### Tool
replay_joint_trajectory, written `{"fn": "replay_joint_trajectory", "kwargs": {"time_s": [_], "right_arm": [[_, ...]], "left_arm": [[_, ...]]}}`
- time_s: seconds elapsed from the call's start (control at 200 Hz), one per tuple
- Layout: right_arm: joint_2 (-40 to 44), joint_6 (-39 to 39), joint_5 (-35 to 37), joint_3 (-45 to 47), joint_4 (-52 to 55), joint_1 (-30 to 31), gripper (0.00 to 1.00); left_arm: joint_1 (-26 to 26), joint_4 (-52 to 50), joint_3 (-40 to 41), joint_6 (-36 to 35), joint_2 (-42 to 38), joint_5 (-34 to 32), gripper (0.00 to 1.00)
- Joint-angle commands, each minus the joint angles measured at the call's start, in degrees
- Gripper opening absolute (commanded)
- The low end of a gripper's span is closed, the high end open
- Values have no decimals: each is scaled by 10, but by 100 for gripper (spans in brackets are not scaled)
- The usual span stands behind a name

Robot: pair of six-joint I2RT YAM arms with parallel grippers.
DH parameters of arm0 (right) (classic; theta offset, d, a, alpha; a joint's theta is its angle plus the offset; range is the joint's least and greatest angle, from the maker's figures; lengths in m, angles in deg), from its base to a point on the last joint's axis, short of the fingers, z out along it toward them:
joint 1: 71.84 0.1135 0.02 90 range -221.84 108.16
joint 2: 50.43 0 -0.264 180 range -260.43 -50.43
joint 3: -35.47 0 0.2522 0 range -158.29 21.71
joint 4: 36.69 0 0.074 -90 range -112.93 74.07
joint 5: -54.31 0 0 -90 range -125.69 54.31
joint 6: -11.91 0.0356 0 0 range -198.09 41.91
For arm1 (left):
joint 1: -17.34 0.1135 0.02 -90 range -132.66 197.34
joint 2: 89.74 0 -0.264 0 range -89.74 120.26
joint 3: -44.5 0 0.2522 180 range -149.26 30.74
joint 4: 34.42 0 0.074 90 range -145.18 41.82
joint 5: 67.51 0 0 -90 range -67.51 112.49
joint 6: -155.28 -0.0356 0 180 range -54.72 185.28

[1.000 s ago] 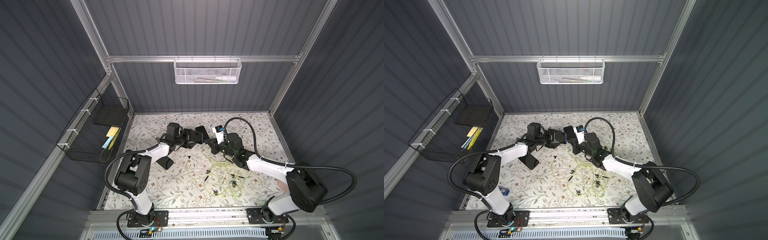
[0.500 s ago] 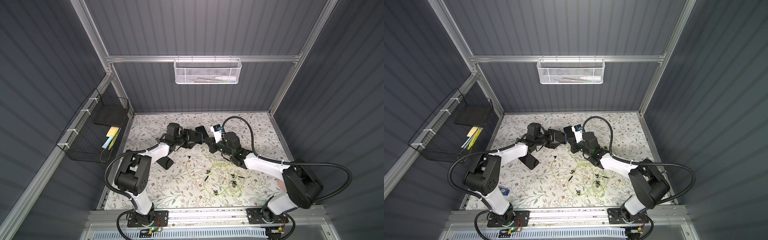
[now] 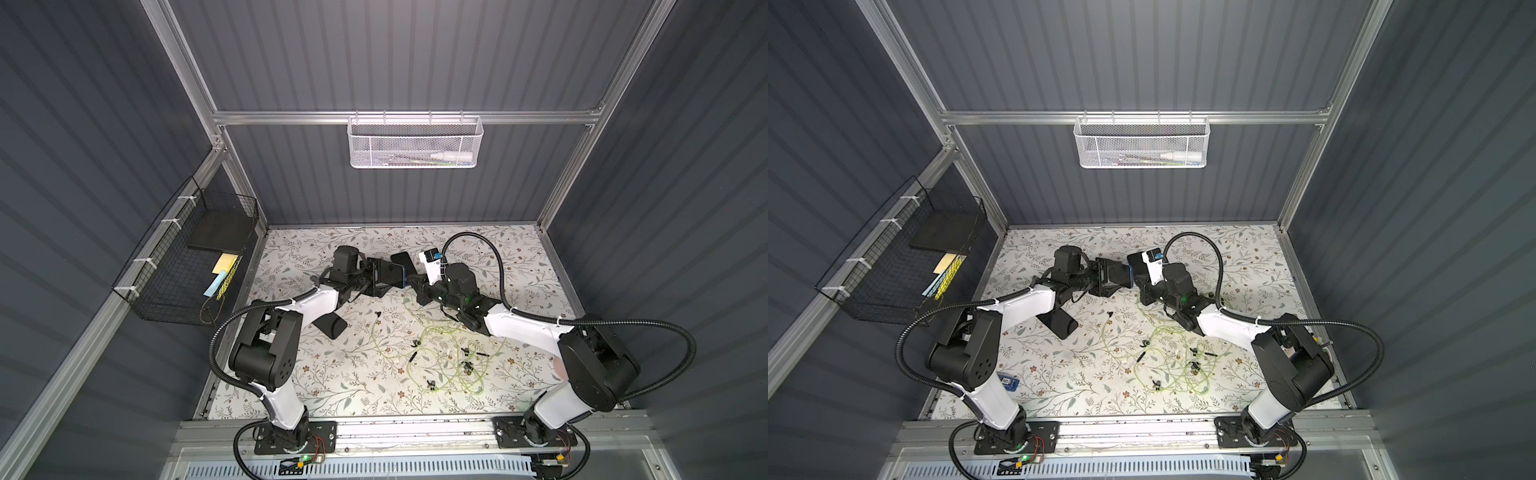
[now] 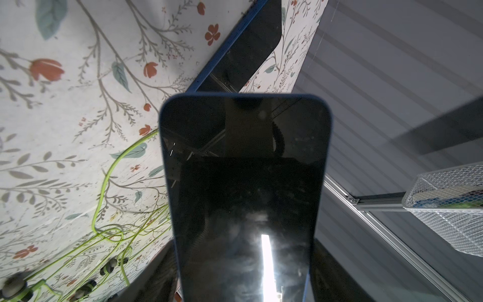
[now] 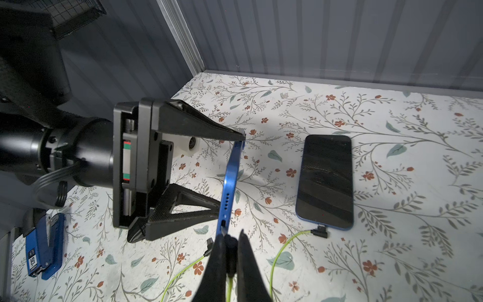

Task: Plug wired earphones into phones
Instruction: Insert the wired earphone into the phone.

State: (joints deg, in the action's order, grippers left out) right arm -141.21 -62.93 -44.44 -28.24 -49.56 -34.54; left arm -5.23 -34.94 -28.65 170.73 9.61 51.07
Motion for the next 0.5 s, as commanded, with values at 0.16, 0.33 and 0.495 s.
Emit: {"fn": "replay_joint_trajectory", "kwargs": {"time_s": [0.16,0.33,0.495], "right_arm": [[-19,3,45,-27,3,8,0],[-25,0,76,-40,23,17,0],[-32,-17,123,-59,61,36,0]], "left_arm": [[-8,23,-1,-3,-2,14,0],[-9,22,-1,0,-4,9,0],[-10,15,2,3,-13,-4,0]]}}
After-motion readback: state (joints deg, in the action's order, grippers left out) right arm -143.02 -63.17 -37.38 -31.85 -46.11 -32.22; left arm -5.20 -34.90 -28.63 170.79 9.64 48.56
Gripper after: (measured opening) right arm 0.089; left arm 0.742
